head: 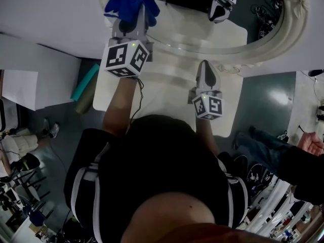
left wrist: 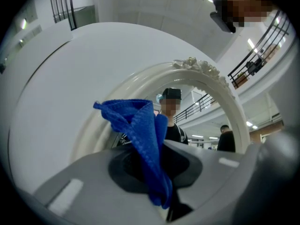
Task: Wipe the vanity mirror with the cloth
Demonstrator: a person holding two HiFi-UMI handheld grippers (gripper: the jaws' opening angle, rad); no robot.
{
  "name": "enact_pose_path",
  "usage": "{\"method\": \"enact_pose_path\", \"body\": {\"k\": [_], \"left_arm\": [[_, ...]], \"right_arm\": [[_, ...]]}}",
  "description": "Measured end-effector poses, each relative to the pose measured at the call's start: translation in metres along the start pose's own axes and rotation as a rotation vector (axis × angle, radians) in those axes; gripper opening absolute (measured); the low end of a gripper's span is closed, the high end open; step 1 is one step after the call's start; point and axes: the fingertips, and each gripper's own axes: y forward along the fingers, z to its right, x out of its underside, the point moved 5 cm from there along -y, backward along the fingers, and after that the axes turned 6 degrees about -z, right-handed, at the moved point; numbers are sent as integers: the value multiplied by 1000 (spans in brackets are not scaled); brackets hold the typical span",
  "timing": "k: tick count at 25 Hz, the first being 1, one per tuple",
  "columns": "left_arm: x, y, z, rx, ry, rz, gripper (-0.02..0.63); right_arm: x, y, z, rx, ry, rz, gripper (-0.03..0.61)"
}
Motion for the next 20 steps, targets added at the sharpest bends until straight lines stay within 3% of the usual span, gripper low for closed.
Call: {"method": "enact_pose_path", "body": {"k": [8, 20], "left_arm": [[-2, 0, 4, -4, 15, 1, 64], [0, 14, 47, 34, 51, 14, 64]], "right_arm": [[5, -3, 4, -2, 2, 1, 0], [7, -14, 32, 7, 12, 17, -1]]}}
